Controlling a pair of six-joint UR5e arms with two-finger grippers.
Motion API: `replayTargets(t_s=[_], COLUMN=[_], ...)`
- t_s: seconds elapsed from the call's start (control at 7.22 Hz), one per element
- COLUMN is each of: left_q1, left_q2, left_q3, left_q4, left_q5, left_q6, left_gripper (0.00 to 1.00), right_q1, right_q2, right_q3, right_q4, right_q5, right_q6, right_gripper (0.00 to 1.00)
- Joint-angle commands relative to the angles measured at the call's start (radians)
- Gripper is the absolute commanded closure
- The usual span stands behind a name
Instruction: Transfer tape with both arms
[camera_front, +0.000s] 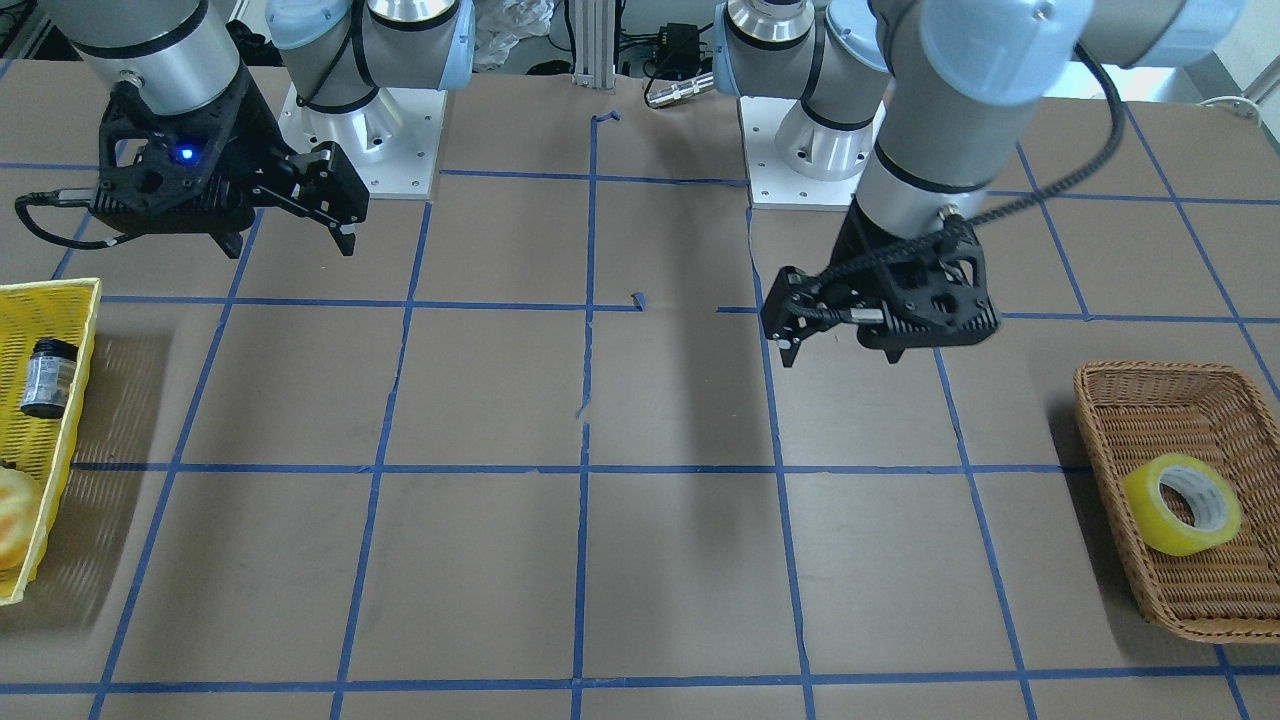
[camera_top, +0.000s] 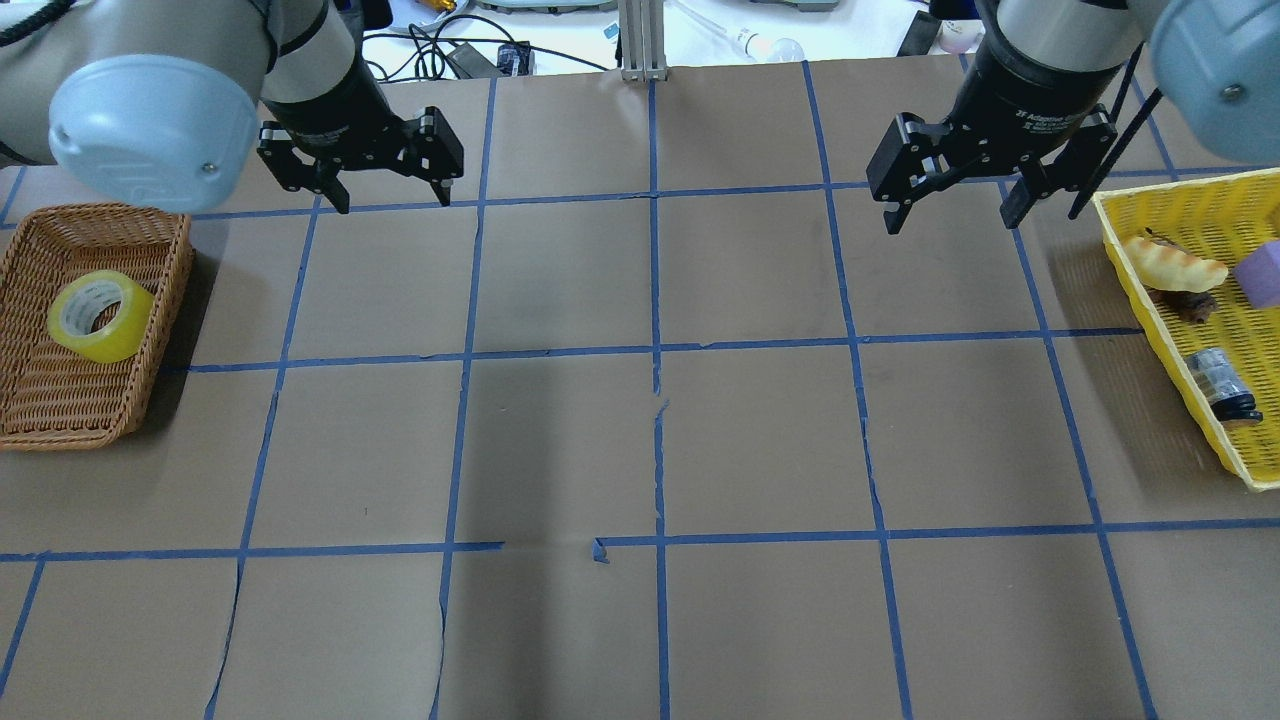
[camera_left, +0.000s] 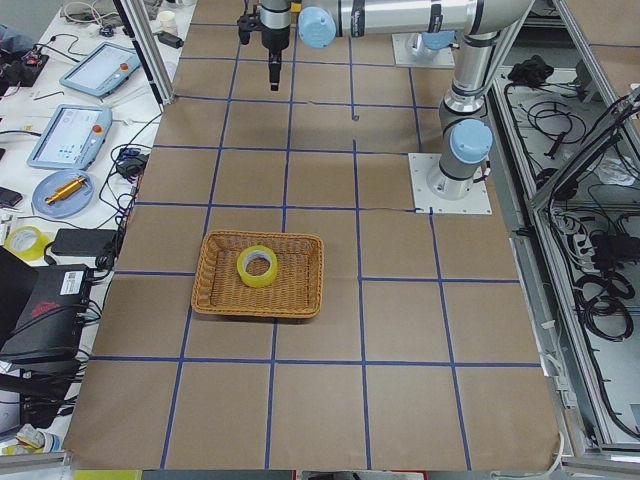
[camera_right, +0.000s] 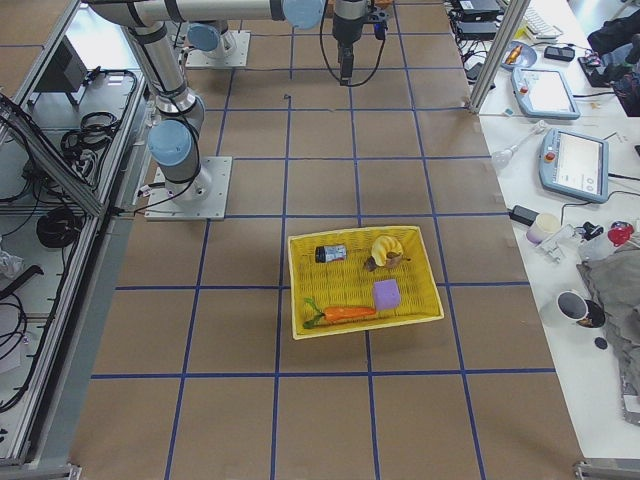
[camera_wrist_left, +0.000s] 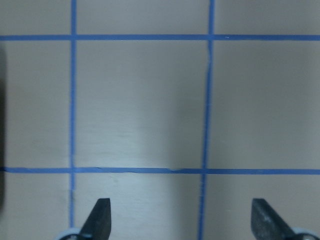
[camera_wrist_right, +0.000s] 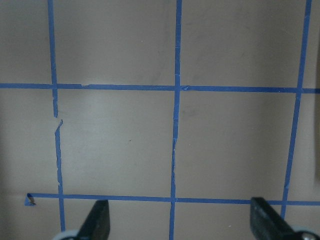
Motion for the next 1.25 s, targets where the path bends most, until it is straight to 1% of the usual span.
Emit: replayTargets(t_s=[0.0, 0.28, 0.42, 0.69, 0.83, 1.11], left_q1=[-0.021, 0.025, 0.085, 0.079, 0.076, 0.076], left_q2=[0.116, 0.127, 0.129, 0.130, 0.130, 0.133], left_q3=[-0.016, -0.011, -0.011, -0.008, -0.018, -0.008], left_q4=[-0.096, -0.109, -0.124, -0.121, -0.120, -0.120], left_q5=[0.002, 0.008, 0.026, 0.017, 0.026, 0.029], left_q6=[-0.038, -0.020, 0.069, 0.062, 0.062, 0.065], left_gripper=[0.00, 0.00, 0.00, 0.00, 0.00, 0.00], right_q1=[-0.002, -0.001, -0.001, -0.001, -0.001, -0.001], right_q2=[0.001, 0.000, 0.000, 0.000, 0.000, 0.000], right_q3=[0.000, 0.000, 0.000, 0.000, 0.000, 0.000], right_q4=[-0.011, -0.011, -0.011, -0.011, -0.011, -0.011], right_q5=[-0.002, -0.005, -0.003, -0.005, -0.005, -0.005], right_q6=[0.000, -0.002, -0.003, -0.005, -0.005, -0.007], right_gripper=[0.00, 0.00, 0.00, 0.00, 0.00, 0.00])
